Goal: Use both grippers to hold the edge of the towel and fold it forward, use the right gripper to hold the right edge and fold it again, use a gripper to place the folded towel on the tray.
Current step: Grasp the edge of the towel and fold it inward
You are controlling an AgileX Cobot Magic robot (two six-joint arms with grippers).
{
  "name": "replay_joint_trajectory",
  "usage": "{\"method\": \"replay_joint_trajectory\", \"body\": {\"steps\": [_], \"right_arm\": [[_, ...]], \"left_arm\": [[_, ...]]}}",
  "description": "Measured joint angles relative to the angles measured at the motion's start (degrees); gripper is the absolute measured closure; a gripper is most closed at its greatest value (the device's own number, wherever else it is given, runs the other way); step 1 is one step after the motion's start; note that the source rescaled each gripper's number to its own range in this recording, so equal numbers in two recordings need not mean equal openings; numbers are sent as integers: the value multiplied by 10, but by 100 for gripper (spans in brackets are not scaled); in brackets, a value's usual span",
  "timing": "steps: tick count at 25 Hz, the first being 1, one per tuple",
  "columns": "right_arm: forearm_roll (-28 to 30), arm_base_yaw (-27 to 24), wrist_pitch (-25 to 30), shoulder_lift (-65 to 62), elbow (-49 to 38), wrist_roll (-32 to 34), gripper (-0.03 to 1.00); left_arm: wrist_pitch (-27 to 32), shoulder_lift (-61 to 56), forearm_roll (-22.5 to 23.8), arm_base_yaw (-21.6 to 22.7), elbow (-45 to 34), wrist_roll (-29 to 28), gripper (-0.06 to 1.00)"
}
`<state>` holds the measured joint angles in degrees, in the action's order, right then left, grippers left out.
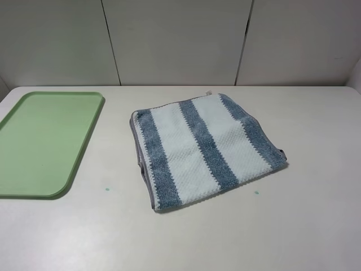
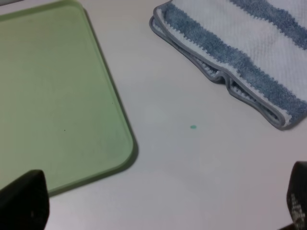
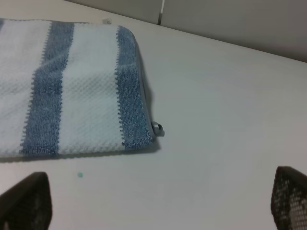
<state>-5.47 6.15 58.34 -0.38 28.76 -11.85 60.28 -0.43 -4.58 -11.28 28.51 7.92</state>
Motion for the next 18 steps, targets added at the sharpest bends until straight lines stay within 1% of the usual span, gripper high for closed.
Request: {"method": "replay_joint_trajectory", "body": {"steps": [18], "right_arm": [[0,0,0,0,0,0,-3]], "left_arm": [[0,0,0,0,0,1,-5]]}}
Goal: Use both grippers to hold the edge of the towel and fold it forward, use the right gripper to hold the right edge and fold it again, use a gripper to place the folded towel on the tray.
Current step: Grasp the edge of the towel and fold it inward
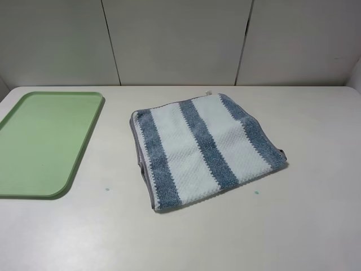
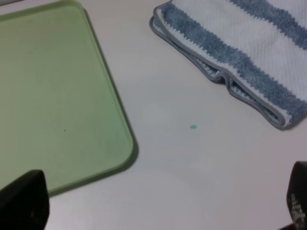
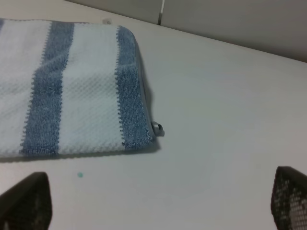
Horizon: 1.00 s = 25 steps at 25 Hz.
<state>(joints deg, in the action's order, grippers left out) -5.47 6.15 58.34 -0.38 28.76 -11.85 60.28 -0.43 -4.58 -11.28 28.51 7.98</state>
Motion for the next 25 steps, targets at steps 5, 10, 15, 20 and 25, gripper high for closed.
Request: {"method": "replay_joint_trajectory", "body": {"steps": [5,10,15,20,25], "right_arm": [[0,0,0,0,0,0,-3],[0,1,0,0,0,0,-3],[0,2,0,0,0,0,-3],[0,2,0,0,0,0,-3],[0,2,0,0,0,0,-3]], "left_arm": [[0,0,0,0,0,-1,-5],[0,0,0,0,0,-1,-5],[0,0,0,0,0,-1,-5],[0,0,0,0,0,-1,-5],[0,0,0,0,0,-1,-5]]}}
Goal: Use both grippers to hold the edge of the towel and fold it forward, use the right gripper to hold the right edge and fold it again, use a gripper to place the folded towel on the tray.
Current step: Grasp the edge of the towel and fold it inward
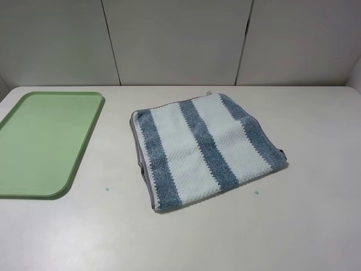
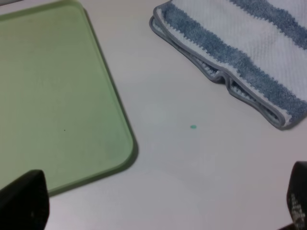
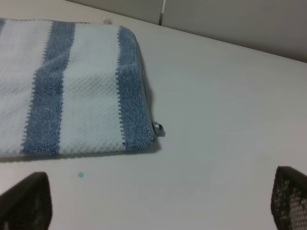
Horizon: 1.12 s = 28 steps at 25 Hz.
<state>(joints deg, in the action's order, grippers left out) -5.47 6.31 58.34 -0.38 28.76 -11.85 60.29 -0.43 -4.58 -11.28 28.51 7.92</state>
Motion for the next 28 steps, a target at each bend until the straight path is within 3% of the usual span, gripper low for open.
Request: {"method": "replay_joint_trajectory", "body": {"steps": [12,17,28], "right_arm": [[-42,0,0,79,43,-10,-3],[-45,1,-1,120,88,-24,-3],[-45,70,-2,206,107,-62,-3]], "left_arm": [[8,52,1,0,0,8,-5],[8,144,1,0,0,63,-5],[5,297,1,0,39,176,-5]]}}
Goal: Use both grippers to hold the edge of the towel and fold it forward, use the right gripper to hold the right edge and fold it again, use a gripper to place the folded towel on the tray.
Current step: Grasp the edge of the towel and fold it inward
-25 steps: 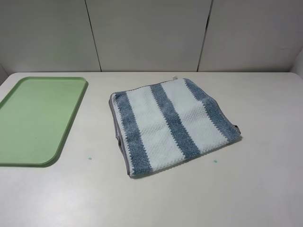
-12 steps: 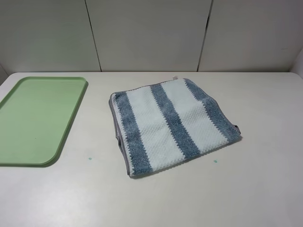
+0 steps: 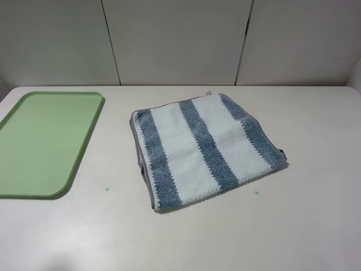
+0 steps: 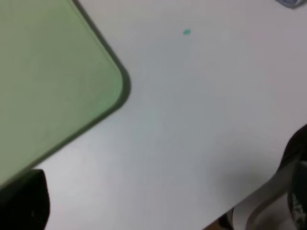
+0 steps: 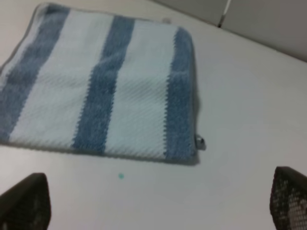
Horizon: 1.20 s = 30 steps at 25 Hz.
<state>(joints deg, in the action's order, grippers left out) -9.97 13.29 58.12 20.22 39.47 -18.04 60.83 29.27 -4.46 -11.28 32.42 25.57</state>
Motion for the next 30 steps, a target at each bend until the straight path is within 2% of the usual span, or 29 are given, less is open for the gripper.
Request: {"method": "replay_joint_trajectory", "body": {"steps": [6,10,14,21,30], "right_arm": [[1,3,-36,69,0,-80,-3],[-5,3,-64,127,0,-118,-3],[-32,3,-69,177,0,-126,-3],[-81,3,-71,209,0,-162,-3],[-84,3,-84,240,0,-230,-3]], "left_arm": [[-1,64,-6,-13,20,24,-5],[-6,109,-7,-53,20,48,-5],[-23,149,-8,-103,20,64,-5],[-92,209,-1,-190,20,113,-5],[-172,321,13,-240,20,128,-5]]}}
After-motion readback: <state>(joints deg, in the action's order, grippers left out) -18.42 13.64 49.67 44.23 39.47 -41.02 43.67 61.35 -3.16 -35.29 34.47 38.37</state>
